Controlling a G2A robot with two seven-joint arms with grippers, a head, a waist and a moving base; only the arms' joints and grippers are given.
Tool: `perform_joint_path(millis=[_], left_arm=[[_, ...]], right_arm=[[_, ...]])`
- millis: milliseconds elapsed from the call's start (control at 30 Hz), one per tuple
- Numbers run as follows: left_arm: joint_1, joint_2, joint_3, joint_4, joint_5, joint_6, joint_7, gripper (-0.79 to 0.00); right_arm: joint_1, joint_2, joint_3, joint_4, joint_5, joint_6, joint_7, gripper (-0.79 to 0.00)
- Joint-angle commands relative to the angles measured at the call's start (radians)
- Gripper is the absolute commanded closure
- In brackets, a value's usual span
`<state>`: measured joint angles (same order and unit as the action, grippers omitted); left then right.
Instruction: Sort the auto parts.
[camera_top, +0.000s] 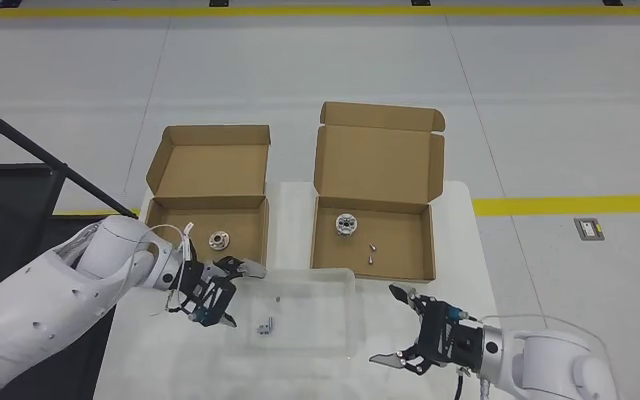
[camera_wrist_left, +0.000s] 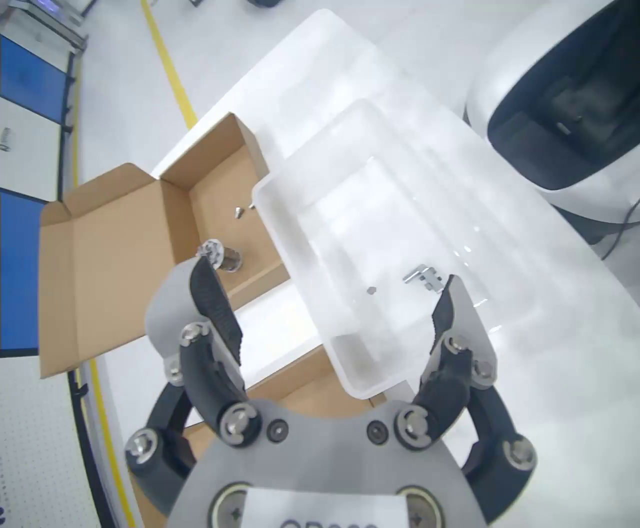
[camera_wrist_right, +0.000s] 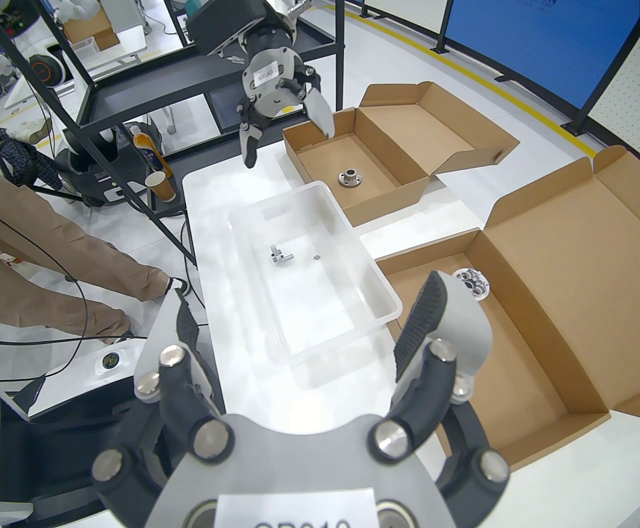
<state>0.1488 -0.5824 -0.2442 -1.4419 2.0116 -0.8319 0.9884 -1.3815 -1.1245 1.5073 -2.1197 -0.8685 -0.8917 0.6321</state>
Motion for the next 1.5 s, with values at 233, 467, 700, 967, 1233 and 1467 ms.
perform_joint_path(millis=[233, 467, 700, 967, 1233, 1467], left_arm=[[0.001, -0.001, -0.001, 0.003, 0.001, 0.004, 0.004, -0.785], [0.026, -0.023, 0.031, -0.115, 0.137, -0.055, -0.238, -0.785], [-0.024, -0.088, 0.074, -0.183, 0.307, -0.138, -0.238, -0.785], [0.006, -0.194, 0.074, -0.151, 0.546, -0.180, -0.204, -0.785], [0.065, -0.316, 0.074, -0.066, 0.693, -0.180, -0.180, -0.733], [0.119, -0.411, 0.074, 0.034, 0.891, -0.180, -0.180, -0.610]], right_arm=[[0.000, 0.000, 0.000, 0.000, 0.000, 0.000, 0.000, -0.785], [0.000, 0.000, 0.000, 0.000, 0.000, 0.000, 0.000, -0.785], [0.000, 0.000, 0.000, 0.000, 0.000, 0.000, 0.000, -0.785], [0.000, 0.000, 0.000, 0.000, 0.000, 0.000, 0.000, -0.785], [0.000, 0.000, 0.000, 0.000, 0.000, 0.000, 0.000, -0.785], [0.000, 0.000, 0.000, 0.000, 0.000, 0.000, 0.000, -0.785]])
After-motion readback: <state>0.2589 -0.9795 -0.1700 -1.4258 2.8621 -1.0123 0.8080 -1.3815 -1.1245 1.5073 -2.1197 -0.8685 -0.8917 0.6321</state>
